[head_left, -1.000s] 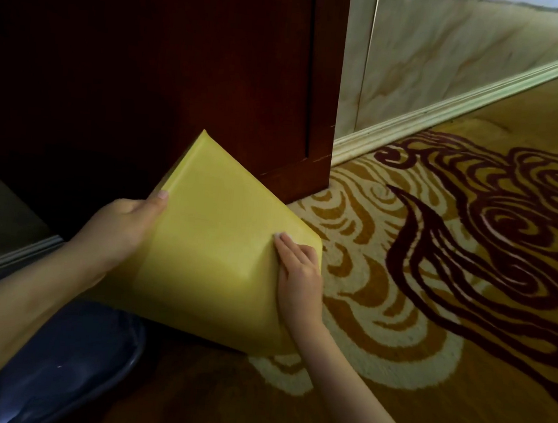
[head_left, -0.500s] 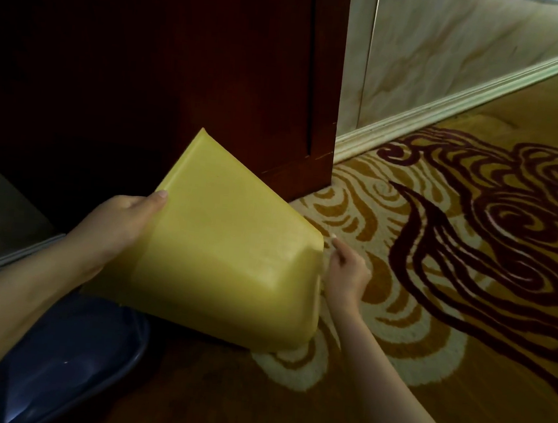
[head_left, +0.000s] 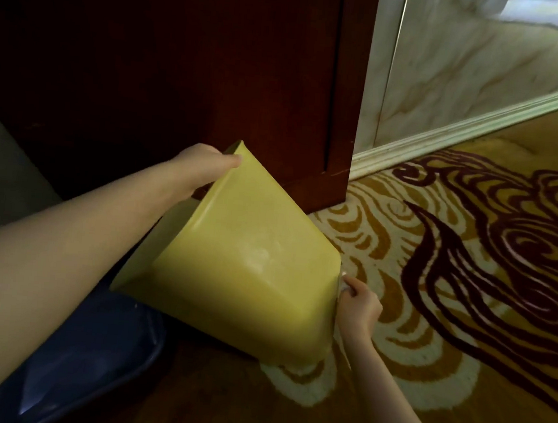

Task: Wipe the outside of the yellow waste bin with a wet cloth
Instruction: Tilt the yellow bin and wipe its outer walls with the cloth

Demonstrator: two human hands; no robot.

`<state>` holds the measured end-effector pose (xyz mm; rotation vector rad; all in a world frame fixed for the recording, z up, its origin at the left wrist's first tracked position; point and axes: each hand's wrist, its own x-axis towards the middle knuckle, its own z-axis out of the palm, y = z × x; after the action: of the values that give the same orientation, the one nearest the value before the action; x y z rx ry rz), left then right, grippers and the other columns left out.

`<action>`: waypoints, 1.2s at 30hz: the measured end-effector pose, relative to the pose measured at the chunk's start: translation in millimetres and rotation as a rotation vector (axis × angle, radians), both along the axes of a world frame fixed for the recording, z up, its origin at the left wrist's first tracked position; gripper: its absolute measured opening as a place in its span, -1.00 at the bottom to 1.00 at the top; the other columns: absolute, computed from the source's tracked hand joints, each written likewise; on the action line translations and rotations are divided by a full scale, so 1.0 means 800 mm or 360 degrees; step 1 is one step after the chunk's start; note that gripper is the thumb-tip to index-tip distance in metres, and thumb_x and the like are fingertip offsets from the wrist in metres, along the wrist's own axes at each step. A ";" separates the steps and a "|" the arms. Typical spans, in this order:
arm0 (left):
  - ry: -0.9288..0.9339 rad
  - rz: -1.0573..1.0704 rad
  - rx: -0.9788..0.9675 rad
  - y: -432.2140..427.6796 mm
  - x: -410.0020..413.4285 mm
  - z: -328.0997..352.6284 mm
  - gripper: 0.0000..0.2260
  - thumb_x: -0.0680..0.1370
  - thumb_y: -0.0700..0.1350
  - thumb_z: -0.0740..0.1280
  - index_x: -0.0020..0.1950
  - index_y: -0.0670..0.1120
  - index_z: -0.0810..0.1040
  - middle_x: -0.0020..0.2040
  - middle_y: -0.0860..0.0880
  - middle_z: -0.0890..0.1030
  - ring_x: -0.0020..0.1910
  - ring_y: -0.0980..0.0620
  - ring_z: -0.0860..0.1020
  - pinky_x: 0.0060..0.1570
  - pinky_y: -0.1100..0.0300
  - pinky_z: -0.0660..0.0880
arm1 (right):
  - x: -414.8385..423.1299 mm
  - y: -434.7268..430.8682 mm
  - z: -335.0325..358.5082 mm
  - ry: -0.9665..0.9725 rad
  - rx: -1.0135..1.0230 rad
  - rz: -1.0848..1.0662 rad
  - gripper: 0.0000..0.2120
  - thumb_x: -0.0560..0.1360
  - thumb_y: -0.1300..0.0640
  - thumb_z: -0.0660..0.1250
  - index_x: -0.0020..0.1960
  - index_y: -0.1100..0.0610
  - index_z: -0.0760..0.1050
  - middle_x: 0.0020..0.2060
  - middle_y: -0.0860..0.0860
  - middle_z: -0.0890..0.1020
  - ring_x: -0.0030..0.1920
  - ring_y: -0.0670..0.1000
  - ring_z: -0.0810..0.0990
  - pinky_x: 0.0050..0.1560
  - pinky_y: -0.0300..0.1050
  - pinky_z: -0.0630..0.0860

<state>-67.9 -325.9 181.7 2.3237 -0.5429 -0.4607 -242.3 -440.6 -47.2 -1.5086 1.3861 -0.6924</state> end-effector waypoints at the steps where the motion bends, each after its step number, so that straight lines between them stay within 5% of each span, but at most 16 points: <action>1: -0.0018 -0.0022 0.0064 -0.009 0.001 -0.001 -0.56 0.55 0.07 0.20 0.35 -0.15 0.44 0.33 -0.14 0.50 0.31 -0.14 0.45 0.25 0.02 0.35 | 0.001 0.001 0.013 -0.0031 -0.0094 -0.0029 -0.74 0.55 0.26 0.23 0.21 0.20 0.53 0.12 0.09 0.63 0.07 -0.01 0.57 0.13 -0.12 0.48; 6: -0.0043 0.0085 0.0058 -0.031 -0.006 -0.010 -0.60 0.59 -0.12 0.15 0.38 -0.27 0.36 0.30 -0.23 0.48 0.26 -0.19 0.48 0.21 0.03 0.43 | 0.042 0.036 0.104 -0.0293 -0.0793 0.0273 -0.74 0.55 0.24 0.25 0.21 0.12 0.54 0.08 0.00 0.64 0.11 -0.03 0.53 0.05 -0.28 0.37; 10: 0.0128 0.0089 -0.0066 -0.035 -0.017 -0.003 -0.72 0.57 -0.18 0.18 0.22 -0.27 0.47 -0.13 -0.14 0.55 -0.23 -0.04 0.49 -0.29 0.17 0.42 | 0.096 0.071 0.163 -0.0540 -0.1060 0.0588 -0.72 0.55 0.29 0.24 0.23 0.19 0.53 0.15 0.05 0.62 0.13 0.00 0.48 0.09 -0.33 0.31; 14: 0.0208 0.0137 -0.0096 -0.034 -0.022 0.001 -0.78 0.56 -0.18 0.15 0.08 -0.22 0.53 -0.24 -0.12 0.54 -0.31 -0.05 0.51 -0.35 0.17 0.44 | 0.114 0.072 0.166 -0.0584 -0.1038 0.0606 -0.71 0.56 0.28 0.20 0.25 0.19 0.52 0.18 0.05 0.61 0.13 0.01 0.45 0.11 -0.33 0.28; 19: 0.0186 0.0246 -0.0111 -0.039 -0.019 -0.008 -0.67 0.55 -0.18 0.10 0.24 -0.28 0.45 0.07 -0.19 0.57 0.04 -0.14 0.56 0.07 0.08 0.52 | 0.093 0.018 0.089 -0.0258 -0.0596 0.0383 -0.69 0.58 0.23 0.15 0.27 0.12 0.51 0.17 0.04 0.60 0.15 0.02 0.46 0.15 -0.19 0.34; 22: 0.0182 0.0219 -0.0026 -0.046 -0.025 0.000 -0.87 0.55 -0.21 0.12 -0.11 -0.18 0.44 -0.23 -0.08 0.44 -0.31 0.01 0.43 -0.38 0.22 0.47 | 0.066 -0.017 0.031 -0.0091 -0.0102 0.0195 -0.72 0.58 0.22 0.16 0.23 0.14 0.53 0.14 0.09 0.60 0.09 0.02 0.53 0.15 -0.13 0.40; 26: 0.0114 0.0199 -0.0060 -0.057 -0.027 0.004 -0.95 0.51 -0.26 0.19 -0.05 -0.17 0.37 -0.25 -0.04 0.33 -0.09 -0.03 0.37 -0.07 0.13 0.29 | 0.033 -0.028 -0.016 0.0069 0.0208 0.0021 -0.77 0.54 0.27 0.23 0.13 0.18 0.59 0.05 0.09 0.65 -0.15 -0.05 0.54 -0.09 -0.18 0.46; 31: 0.0205 0.0252 -0.0197 -0.055 -0.022 0.010 -0.85 0.39 -0.41 0.21 -0.34 -0.20 0.38 -0.06 -0.18 0.45 -0.09 -0.12 0.46 -0.12 0.07 0.41 | 0.009 -0.026 -0.003 -0.0076 0.0115 -0.0147 -0.76 0.54 0.25 0.25 0.18 0.16 0.56 0.13 0.07 0.62 0.09 0.03 0.59 0.16 -0.02 0.53; 36: 0.0127 0.0228 -0.0224 -0.022 -0.031 0.022 -0.90 0.33 -0.37 0.24 -0.30 -0.20 0.49 -0.13 -0.21 0.54 -0.09 -0.19 0.54 -0.06 -0.01 0.53 | -0.025 -0.025 0.068 -0.0412 -0.0377 -0.0157 -0.74 0.53 0.21 0.28 0.20 0.11 0.54 0.02 0.01 0.67 -0.08 -0.04 0.63 -0.05 -0.13 0.60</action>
<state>-92.5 -343.1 199.6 2.1817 -0.3562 -0.4314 -262.6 -460.4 7.1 -1.4761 1.2189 -1.1056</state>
